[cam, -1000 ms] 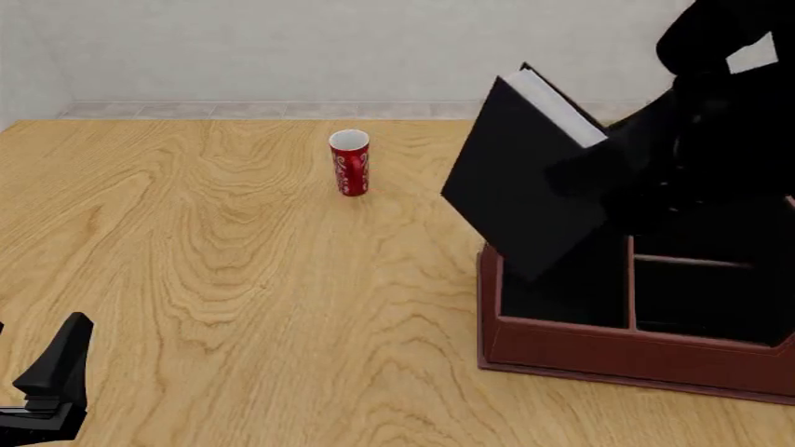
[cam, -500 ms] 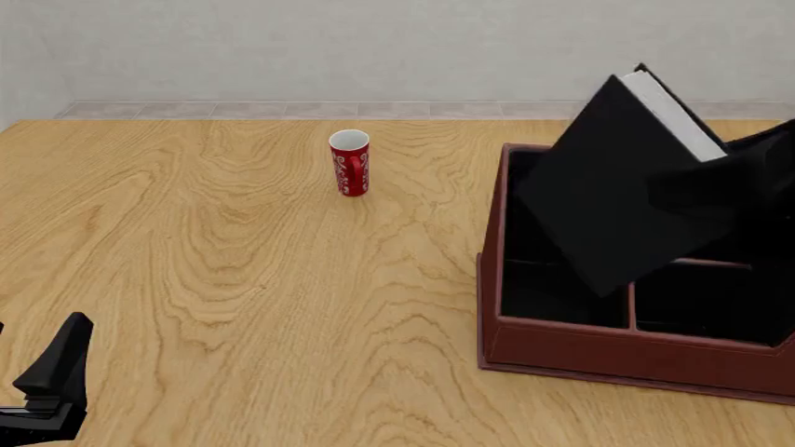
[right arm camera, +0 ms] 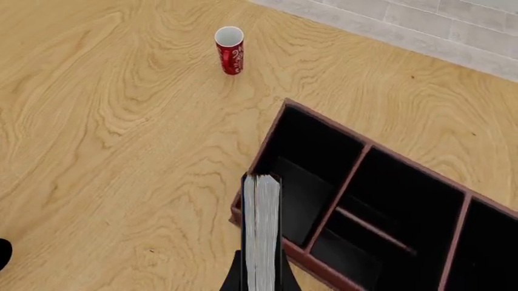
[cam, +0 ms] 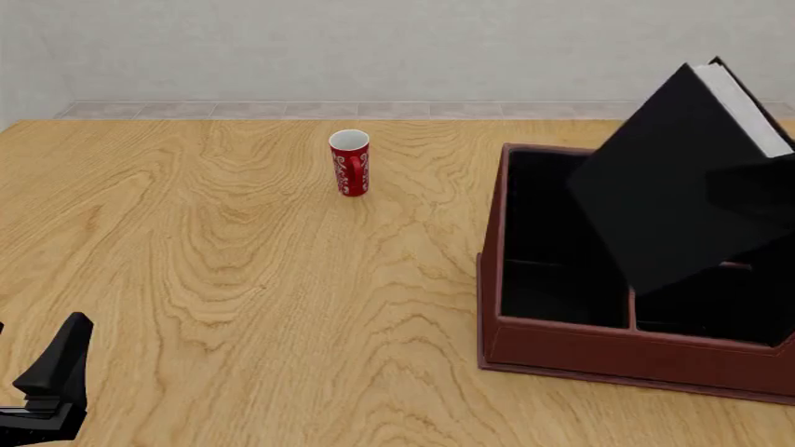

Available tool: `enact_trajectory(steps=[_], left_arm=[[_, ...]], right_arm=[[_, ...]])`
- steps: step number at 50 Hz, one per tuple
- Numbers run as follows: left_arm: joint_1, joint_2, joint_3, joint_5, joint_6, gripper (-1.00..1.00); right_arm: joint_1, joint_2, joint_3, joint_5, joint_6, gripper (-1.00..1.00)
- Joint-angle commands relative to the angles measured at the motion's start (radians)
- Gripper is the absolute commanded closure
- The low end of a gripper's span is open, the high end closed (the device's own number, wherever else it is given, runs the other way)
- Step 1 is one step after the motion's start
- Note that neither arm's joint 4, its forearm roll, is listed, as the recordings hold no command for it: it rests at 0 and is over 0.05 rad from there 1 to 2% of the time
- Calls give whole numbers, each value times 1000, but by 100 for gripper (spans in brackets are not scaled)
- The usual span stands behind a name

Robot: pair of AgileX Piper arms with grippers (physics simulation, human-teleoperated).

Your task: Pick up the book and place it in the left compartment of the caddy.

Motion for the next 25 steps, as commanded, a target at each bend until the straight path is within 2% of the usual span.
enact_trajectory(steps=[1,25], left_arm=[[-1,-3,1,0,2,-100],[-1,-3,1,0,2,-100]], right_arm=[[-30,-9,-9,-1,30,100],[-66,1,32,-59,34,100]])
